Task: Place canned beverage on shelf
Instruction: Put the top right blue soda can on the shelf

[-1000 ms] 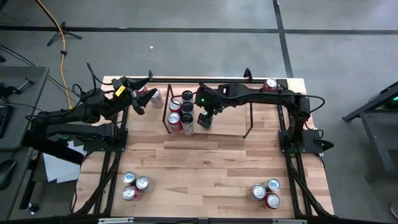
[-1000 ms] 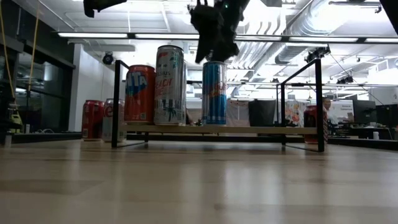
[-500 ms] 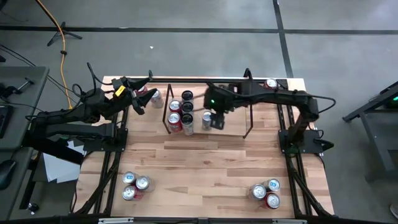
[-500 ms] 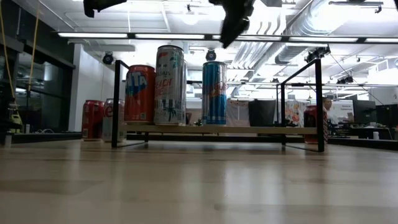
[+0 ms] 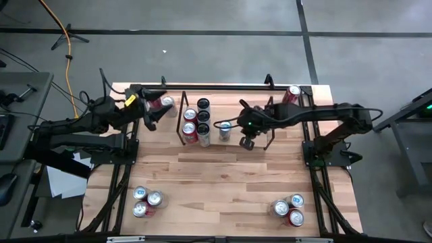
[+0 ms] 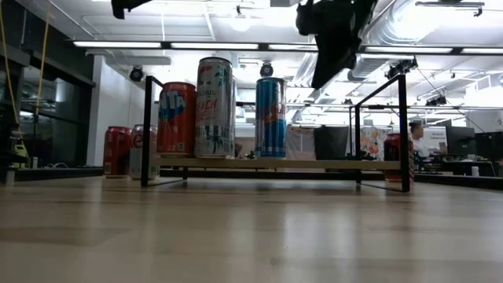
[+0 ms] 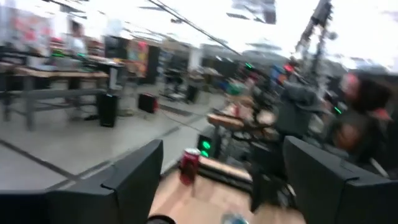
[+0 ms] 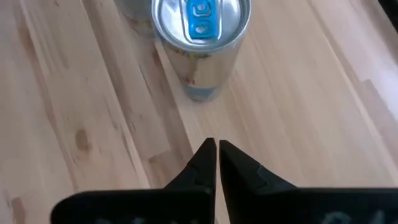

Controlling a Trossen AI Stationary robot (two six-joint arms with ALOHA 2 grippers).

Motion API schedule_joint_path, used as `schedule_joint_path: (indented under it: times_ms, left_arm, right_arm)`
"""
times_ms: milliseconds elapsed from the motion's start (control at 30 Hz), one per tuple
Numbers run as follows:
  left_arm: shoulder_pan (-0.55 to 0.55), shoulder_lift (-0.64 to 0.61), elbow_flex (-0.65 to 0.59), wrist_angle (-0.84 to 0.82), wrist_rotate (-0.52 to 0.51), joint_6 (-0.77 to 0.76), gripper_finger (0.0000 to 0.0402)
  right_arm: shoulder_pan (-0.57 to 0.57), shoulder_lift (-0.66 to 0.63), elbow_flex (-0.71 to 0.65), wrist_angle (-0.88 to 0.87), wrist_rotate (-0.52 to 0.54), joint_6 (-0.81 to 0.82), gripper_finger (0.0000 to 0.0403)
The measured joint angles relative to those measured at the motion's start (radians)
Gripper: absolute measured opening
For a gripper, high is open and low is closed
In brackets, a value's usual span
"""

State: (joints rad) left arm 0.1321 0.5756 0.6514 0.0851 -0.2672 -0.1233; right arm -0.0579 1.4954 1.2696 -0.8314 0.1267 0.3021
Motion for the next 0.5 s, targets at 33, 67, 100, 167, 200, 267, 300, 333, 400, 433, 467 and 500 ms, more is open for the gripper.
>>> schedule_joint_path:
  times_ms: [33,67,100,167,200,267,300,333,400,433,467,500]
  left_arm:
    - [-0.004,0.0,0.0,-0.017,0.02,0.002,0.0267]
    - [-0.009,0.0,0.0,-0.037,0.043,0.002,0.0249]
    - [-0.016,0.0,0.0,-0.061,0.067,-0.002,0.0226]
    - [-0.031,-0.001,0.0,-0.11,0.109,-0.026,0.0168]
    - [-0.04,-0.005,-0.001,-0.136,0.129,-0.036,0.0134]
    - [-0.056,-0.008,-0.001,-0.18,0.168,-0.061,0.0056]
    - [-0.063,-0.008,0.0,-0.207,0.186,-0.08,0.003]
    - [-0.071,-0.008,-0.001,-0.235,0.199,-0.105,0.0017]
    - [-0.088,-0.007,-0.001,-0.279,0.204,-0.136,0.0014]
    - [-0.097,-0.007,-0.001,-0.299,0.201,-0.144,0.0008]
    - [-0.106,-0.007,-0.001,-0.308,0.196,-0.146,0.0004]
    - [-0.113,-0.007,-0.001,-0.313,0.188,-0.154,0.0002]
  right_arm:
    - [0.0,0.002,-0.008,0.022,-0.001,0.008,0.0003]
    - [0.0,0.003,-0.012,0.033,-0.004,0.01,0.0004]
    - [0.0,0.004,-0.015,0.038,-0.007,0.004,0.0005]
    - [0.0,0.004,-0.015,0.061,-0.03,-0.027,0.0002]
    - [0.0,0.004,-0.015,0.066,-0.031,-0.051,0.0001]
    - [0.0,0.004,-0.015,0.054,-0.045,-0.124,0.0001]
    - [0.0,0.004,-0.015,0.05,-0.055,-0.169,0.0001]
    - [0.0,0.004,-0.015,0.044,-0.058,-0.207,0.0]
    - [0.0,0.011,-0.015,0.041,-0.059,-0.252,0.0]
    - [0.0,0.016,-0.015,0.042,-0.06,-0.261,0.0]
    - [0.0,0.024,-0.015,0.043,-0.064,-0.272,0.0]
    - [0.0,0.033,-0.015,0.05,-0.069,-0.283,0.0]
